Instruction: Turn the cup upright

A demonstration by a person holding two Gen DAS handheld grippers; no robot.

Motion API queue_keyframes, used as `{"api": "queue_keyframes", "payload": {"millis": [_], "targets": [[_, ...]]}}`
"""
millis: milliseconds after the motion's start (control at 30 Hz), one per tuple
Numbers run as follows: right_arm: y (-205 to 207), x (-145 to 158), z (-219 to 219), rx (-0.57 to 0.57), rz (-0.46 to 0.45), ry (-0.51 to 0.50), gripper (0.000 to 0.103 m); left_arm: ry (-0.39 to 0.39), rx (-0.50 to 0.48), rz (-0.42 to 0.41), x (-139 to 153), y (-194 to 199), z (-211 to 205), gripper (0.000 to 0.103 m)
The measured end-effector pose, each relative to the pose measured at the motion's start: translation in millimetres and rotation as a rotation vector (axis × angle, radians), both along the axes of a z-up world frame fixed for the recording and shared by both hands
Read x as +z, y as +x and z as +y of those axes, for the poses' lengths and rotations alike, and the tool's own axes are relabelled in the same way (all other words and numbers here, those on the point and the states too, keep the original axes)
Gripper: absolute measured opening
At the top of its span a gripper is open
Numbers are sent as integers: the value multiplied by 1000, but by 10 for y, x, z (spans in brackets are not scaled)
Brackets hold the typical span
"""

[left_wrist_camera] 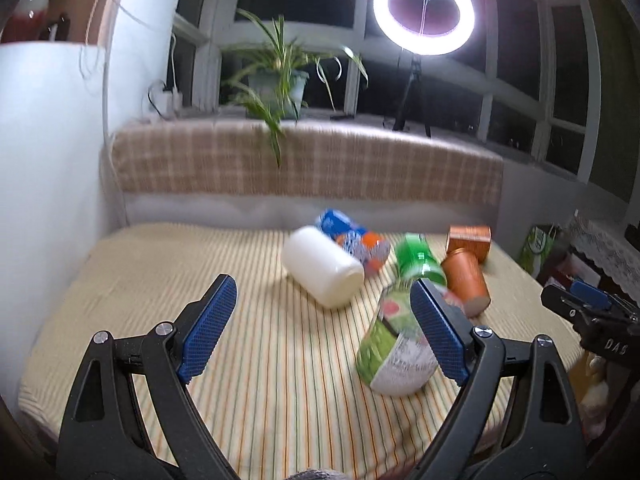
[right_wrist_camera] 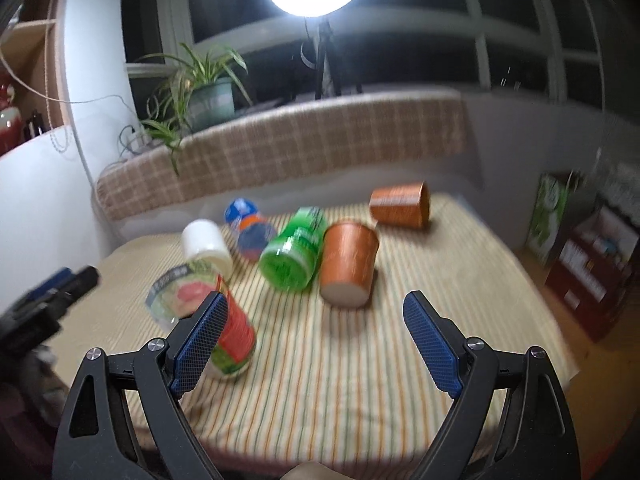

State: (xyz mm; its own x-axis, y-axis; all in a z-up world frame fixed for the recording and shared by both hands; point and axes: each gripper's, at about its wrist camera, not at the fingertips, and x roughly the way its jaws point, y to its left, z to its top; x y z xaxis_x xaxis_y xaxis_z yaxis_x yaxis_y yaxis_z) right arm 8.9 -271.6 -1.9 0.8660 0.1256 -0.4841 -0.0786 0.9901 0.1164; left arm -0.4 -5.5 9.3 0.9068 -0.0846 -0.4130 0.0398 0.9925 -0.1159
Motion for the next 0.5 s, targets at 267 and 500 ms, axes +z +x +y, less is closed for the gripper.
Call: {"api": "queue_keyframes", "payload": {"millis": [267, 500], "targets": [[-36, 60, 36, -58, -83, -49, 95, 16, 20, -52, 138, -76, -19, 102], [-7, 66, 54, -72, -91, -49, 96, 22, 28, -54, 144, -90, -35, 103]]}}
